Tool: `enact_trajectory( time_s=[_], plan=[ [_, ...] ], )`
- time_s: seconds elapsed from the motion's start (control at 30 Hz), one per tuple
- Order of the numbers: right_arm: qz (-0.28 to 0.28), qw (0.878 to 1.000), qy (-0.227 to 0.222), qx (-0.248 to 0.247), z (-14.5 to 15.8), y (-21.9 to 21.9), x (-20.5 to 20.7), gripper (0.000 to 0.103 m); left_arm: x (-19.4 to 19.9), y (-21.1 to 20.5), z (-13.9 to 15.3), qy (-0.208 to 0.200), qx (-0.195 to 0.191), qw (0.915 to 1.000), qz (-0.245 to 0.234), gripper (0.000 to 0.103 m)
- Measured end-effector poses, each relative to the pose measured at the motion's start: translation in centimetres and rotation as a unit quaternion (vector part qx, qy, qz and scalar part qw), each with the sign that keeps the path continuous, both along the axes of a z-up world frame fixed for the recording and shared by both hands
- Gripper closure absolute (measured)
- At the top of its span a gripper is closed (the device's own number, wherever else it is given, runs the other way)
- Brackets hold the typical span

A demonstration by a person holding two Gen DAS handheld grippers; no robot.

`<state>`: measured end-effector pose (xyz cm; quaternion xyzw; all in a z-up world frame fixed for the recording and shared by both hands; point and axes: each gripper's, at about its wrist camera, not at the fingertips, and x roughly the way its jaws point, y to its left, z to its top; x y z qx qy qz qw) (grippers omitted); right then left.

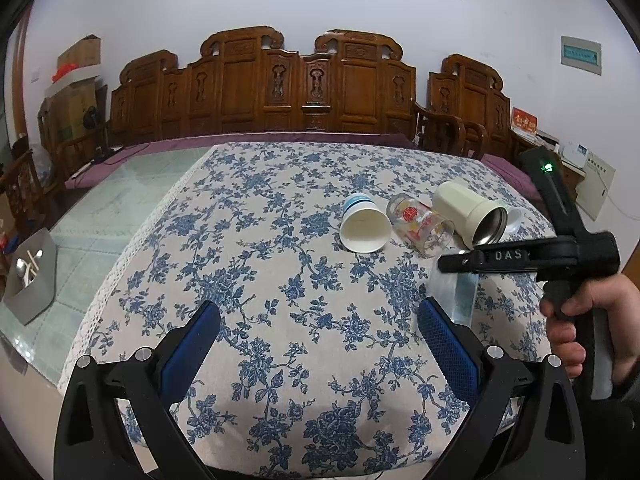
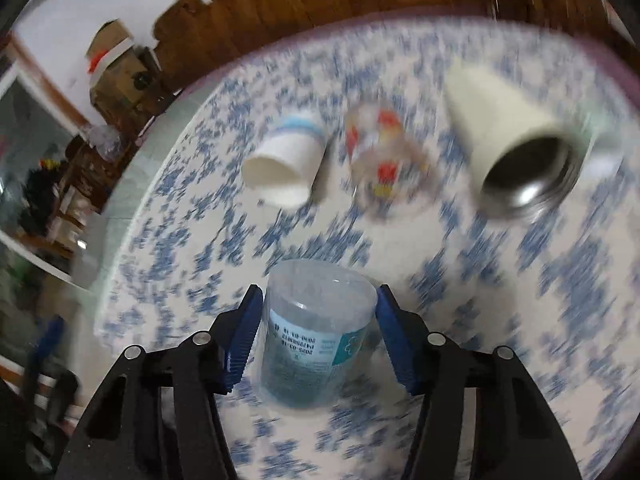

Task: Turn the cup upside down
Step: 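Grasp the clear cup with the right gripper and lift it, then set the clear cup upside down on the tablecloth and open the right gripper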

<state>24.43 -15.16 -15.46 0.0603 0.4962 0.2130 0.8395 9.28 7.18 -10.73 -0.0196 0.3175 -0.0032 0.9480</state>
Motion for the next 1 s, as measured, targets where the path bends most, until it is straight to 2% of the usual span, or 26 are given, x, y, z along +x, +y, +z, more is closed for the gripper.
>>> enact_trajectory(
  time_s=[0.07,0.13,0.23,0.33,0.57,0.83,0.87,0.9,0.93,1.0],
  plan=[
    [0.005,0.997,-0.061,-0.041,0.8,0.1,-0.8,0.043,-0.1,-0.1,0.1,-0.001,0.001,1.0,-0.001,0.008],
    [0.008,0.992,-0.103,-0.076,1.2,0.1,-1.4,0.043,0.0,-0.2,0.1,-0.002,0.003,1.0,-0.001,0.008],
    [0.016,0.983,-0.144,-0.113,1.1,0.1,-2.0,0.043,-0.1,-0.3,0.3,-0.003,0.004,1.0,-0.002,0.008],
    [0.029,0.977,-0.16,-0.138,0.7,0.5,-2.6,0.043,-0.1,-0.4,0.4,-0.005,0.005,1.0,-0.003,0.008],
    [0.048,0.972,-0.173,-0.151,0.1,1.1,-4.6,0.043,-0.3,-0.5,0.7,-0.009,0.006,0.9999,-0.004,0.008],
    [0.056,0.976,-0.158,-0.136,-0.6,1.2,-5.9,0.043,-0.4,-0.7,1.1,-0.013,0.009,0.9999,-0.004,0.008],
    [0.054,0.977,-0.156,-0.135,-0.7,1.2,-5.9,0.041,-0.5,-0.8,1.1,-0.013,0.01,0.9999,-0.004,0.008],
    [0.051,0.978,-0.152,-0.131,-0.7,1.1,-6.0,0.033,-0.5,-0.8,1.2,-0.013,0.011,0.9999,-0.004,0.008],
    [0.05,0.98,-0.15,-0.121,-0.6,0.9,-6.1,0.03,-0.5,-0.8,1.2,-0.013,0.011,0.9999,-0.004,0.008],
    [0.046,0.981,-0.149,-0.111,-0.4,0.7,-6.2,0.027,-0.6,-0.9,1.2,-0.012,0.012,0.9998,-0.004,0.008]
  ],
)
